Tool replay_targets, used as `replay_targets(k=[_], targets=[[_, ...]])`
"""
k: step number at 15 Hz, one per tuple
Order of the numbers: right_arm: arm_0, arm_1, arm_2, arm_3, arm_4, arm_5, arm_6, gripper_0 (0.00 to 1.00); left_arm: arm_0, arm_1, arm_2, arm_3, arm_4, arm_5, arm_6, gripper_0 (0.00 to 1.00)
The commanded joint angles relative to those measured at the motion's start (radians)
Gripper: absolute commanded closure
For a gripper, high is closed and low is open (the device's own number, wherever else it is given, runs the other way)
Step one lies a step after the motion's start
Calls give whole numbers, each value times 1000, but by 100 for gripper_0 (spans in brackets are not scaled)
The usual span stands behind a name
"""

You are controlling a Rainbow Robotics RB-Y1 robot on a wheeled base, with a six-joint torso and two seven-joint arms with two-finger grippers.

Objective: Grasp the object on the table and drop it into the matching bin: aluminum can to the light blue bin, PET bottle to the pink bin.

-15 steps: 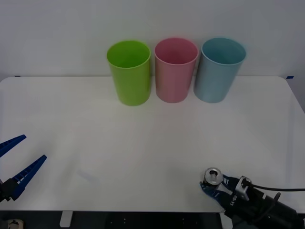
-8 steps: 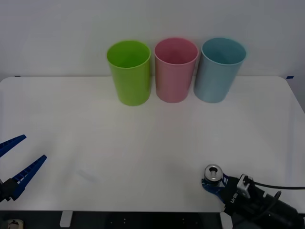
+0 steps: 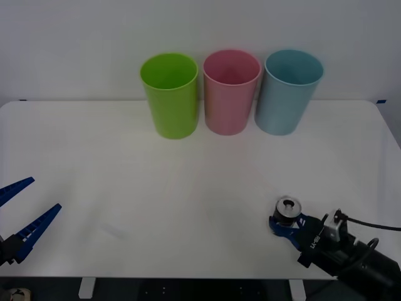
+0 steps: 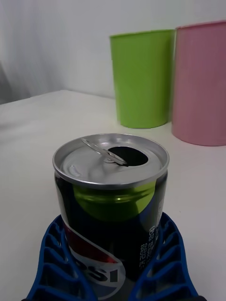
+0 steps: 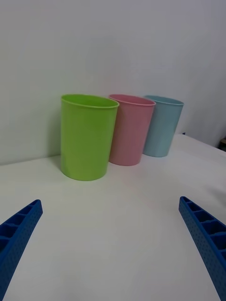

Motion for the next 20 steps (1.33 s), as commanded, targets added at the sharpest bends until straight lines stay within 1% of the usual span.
replay_targets(k=[1,8,10,11,13,16,20], targets=[[4,0,-29,-84,-3,12,-117,100,0,0,0,0,0,0,0,0],[7,-2,-164,-284,-4,35,-379,100,0,0,0,0,0,0,0,0],[-4,-3,-210,-327,-4,50,-469,100,0,0,0,0,0,0,0,0],[-15,-6,-228,-338,-4,58,-492,100,0,0,0,0,0,0,0,0],[-50,-26,-245,-343,2,76,-494,100,0,0,0,0,0,0,0,0],[-114,-72,-242,-343,13,155,-497,100,0,0,0,0,0,0,0,0],[-197,-140,-241,-343,25,256,-535,100,0,0,0,0,0,0,0,0]])
